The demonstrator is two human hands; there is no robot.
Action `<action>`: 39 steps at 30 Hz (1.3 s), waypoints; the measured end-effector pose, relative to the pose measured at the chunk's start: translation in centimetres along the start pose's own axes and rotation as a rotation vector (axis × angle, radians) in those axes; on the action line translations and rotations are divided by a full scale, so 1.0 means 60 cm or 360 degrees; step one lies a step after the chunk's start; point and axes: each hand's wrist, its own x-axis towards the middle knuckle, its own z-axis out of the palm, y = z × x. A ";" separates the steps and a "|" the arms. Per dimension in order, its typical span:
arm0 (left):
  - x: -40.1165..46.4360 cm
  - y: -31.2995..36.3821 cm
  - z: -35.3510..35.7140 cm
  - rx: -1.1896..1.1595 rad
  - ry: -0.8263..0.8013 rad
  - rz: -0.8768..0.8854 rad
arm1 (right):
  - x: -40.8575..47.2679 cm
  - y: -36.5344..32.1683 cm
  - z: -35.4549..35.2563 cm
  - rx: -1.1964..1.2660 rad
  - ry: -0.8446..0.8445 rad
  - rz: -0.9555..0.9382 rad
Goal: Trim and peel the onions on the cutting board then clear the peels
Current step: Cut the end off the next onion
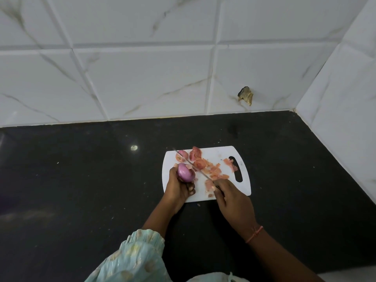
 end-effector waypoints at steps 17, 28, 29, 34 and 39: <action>0.002 -0.003 -0.004 -0.0132 0.0000 -0.0031 | -0.003 0.016 0.011 0.0088 0.0049 -0.0003; 0.006 -0.006 -0.012 -0.0116 0.0025 0.0006 | -0.005 0.001 0.022 0.0010 -0.0040 -0.0245; 0.005 -0.006 -0.012 -0.0118 0.0021 0.0004 | -0.005 0.002 0.021 -0.0003 -0.0042 -0.0248; 0.000 -0.003 -0.012 -0.0112 0.0008 -0.0006 | -0.006 0.006 0.021 -0.0013 -0.0043 -0.0253; -0.002 0.002 -0.009 -0.0153 0.0026 -0.0040 | -0.005 0.008 0.018 -0.0041 -0.0036 -0.0264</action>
